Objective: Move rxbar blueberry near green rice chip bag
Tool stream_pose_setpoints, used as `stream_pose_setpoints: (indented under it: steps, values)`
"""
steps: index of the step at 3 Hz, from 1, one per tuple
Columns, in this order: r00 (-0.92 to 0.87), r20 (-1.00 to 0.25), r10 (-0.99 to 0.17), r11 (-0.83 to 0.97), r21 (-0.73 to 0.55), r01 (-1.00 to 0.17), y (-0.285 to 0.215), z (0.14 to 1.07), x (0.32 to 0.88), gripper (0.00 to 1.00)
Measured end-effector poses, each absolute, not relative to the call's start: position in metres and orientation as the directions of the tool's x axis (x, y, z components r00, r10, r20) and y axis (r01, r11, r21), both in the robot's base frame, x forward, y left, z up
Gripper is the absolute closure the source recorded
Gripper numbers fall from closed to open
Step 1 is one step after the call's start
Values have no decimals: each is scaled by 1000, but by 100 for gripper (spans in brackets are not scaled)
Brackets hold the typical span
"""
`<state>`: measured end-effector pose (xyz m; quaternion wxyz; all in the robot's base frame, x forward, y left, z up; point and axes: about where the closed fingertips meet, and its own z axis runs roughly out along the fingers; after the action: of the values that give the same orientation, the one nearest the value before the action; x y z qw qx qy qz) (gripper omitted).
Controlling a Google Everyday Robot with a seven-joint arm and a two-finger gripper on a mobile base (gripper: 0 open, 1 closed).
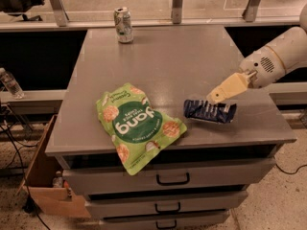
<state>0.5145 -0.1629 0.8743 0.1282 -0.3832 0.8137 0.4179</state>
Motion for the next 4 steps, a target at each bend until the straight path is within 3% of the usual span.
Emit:
stream_pose_setpoints:
  steps: [1,2,4]
  values:
    - [-675,-518,-525,330,607,-723,-149,862,504,83]
    - [-672,-520,-527,322,610,-724,-141,850,506,52]
    - [-672,-520,-528,324,608,-725,-138,845,509,6]
